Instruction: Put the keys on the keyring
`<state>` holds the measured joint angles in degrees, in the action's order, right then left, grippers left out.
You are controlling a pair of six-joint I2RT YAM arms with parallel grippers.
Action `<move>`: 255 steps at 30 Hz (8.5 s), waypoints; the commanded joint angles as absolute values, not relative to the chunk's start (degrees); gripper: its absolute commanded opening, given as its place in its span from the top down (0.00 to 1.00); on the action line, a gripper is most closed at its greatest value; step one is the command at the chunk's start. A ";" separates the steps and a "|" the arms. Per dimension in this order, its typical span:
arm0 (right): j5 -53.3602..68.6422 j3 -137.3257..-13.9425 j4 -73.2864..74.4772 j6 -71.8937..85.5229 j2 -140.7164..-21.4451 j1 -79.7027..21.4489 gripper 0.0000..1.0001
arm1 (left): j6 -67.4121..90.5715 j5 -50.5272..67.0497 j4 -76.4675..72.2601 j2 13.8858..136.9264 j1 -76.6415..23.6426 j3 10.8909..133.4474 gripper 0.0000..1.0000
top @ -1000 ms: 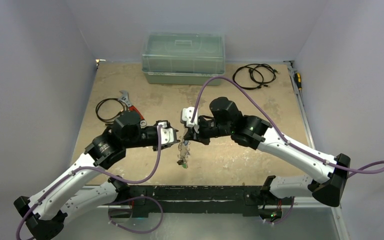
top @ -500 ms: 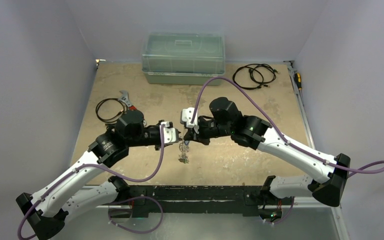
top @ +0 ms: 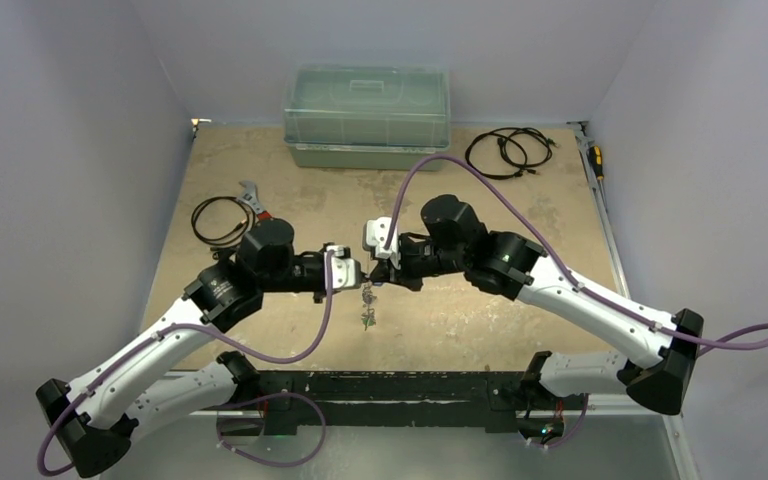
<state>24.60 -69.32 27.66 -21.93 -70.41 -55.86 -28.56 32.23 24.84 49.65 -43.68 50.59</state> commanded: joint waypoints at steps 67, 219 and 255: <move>31.70 -65.58 12.35 -17.93 -61.17 -56.21 1.00 | -6.71 33.38 -13.00 25.65 -43.85 30.64 1.00; 23.05 -68.64 18.66 -19.93 -63.90 -59.41 1.00 | -23.82 35.21 33.25 49.37 -43.22 61.84 0.62; 24.57 -68.40 18.26 -19.86 -63.26 -59.90 1.00 | -23.98 37.75 32.85 51.26 -43.25 62.22 1.00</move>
